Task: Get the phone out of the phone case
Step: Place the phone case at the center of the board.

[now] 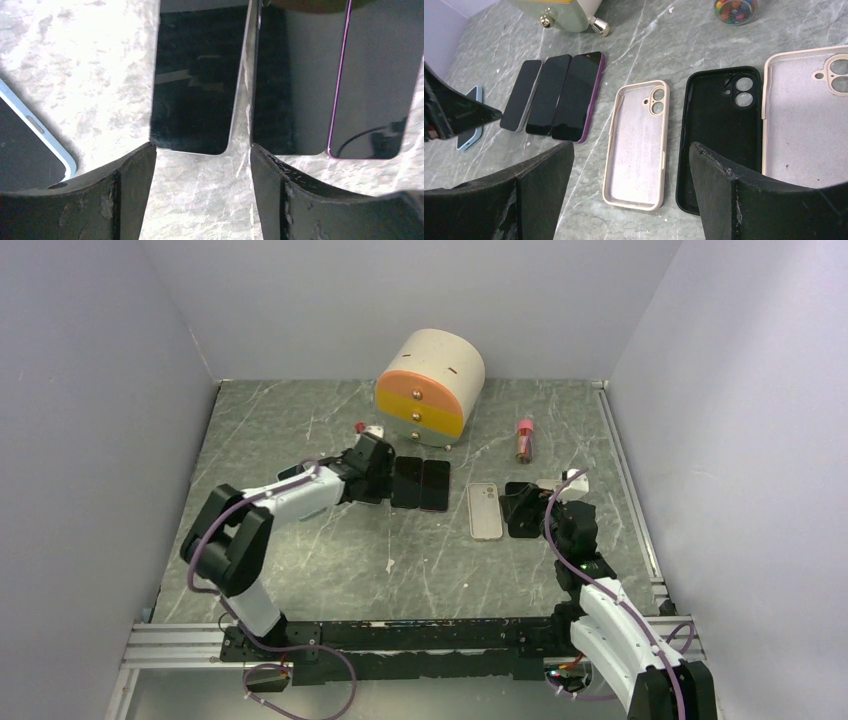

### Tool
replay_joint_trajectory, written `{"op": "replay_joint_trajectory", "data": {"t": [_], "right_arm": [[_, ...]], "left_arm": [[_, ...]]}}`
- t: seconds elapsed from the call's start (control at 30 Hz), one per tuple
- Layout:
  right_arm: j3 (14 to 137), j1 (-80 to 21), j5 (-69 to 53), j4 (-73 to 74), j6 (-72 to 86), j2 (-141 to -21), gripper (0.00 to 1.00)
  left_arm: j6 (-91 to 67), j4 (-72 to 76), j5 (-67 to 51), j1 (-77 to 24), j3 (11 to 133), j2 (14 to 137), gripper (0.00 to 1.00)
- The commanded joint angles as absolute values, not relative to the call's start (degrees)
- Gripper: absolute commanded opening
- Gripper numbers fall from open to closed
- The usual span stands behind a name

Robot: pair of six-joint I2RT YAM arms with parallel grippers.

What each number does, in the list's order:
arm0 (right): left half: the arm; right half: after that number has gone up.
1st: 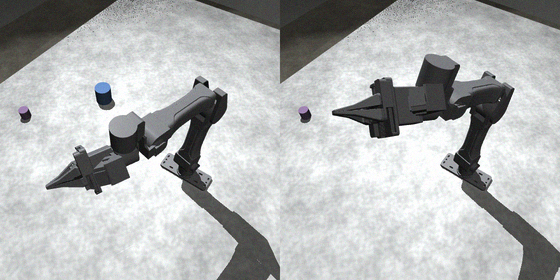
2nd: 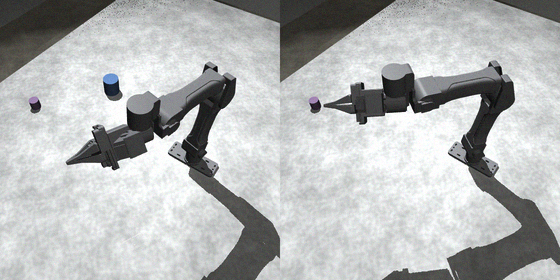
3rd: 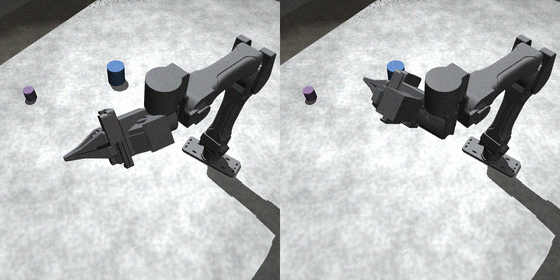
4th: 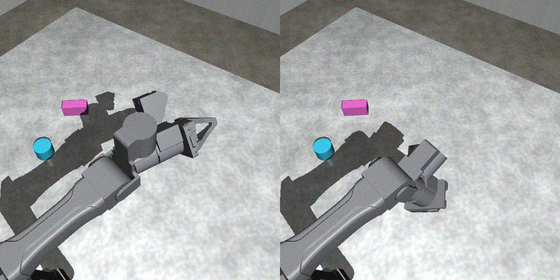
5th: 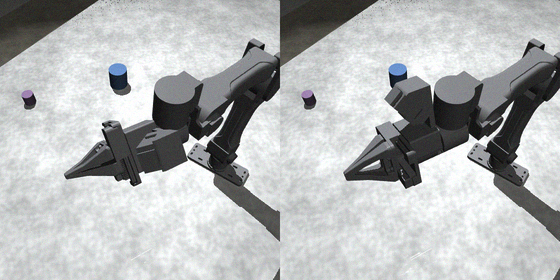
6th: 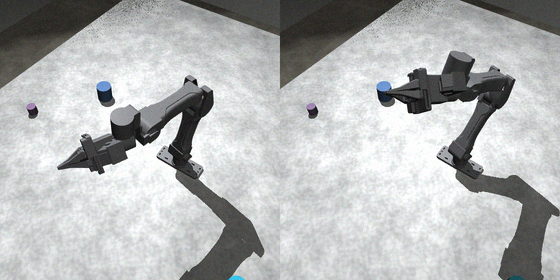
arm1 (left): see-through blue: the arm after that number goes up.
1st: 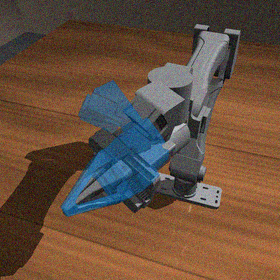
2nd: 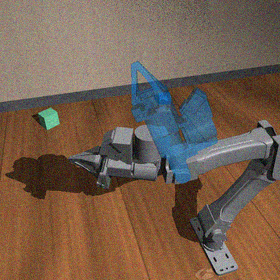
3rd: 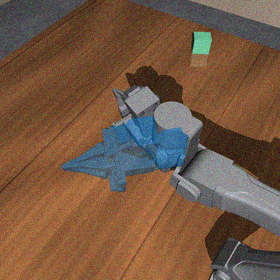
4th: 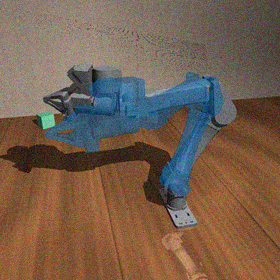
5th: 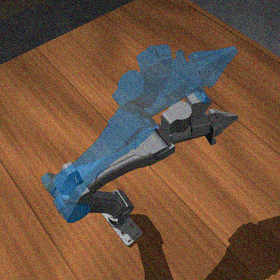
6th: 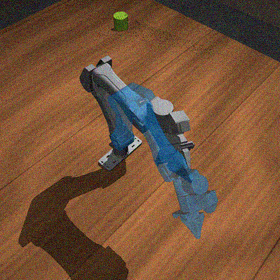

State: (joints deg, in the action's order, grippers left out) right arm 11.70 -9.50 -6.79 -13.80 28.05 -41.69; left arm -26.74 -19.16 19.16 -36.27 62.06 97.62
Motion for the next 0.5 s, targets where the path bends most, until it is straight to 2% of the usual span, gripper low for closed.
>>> {"op": "replay_joint_trajectory", "data": {"t": [0.0,0.17,0.47], "right_arm": [[12.0,-9.3,-7.5,-16.4,27.6,-41.3,0.88],[11.9,-9.4,-7.1,-16.4,28.0,-40.7,0.90],[9.9,-9.4,-6.1,-18.0,28.7,-36.4,0.98]], "left_arm": [[-30.7,-11.6,7.6,-30.4,58.1,91.8,0.75],[-34.6,-6.8,-3.2,-23.4,55.6,92.6,0.77],[-36.6,-2.0,-10.6,-18.2,55.7,97.9,0.79]]}}
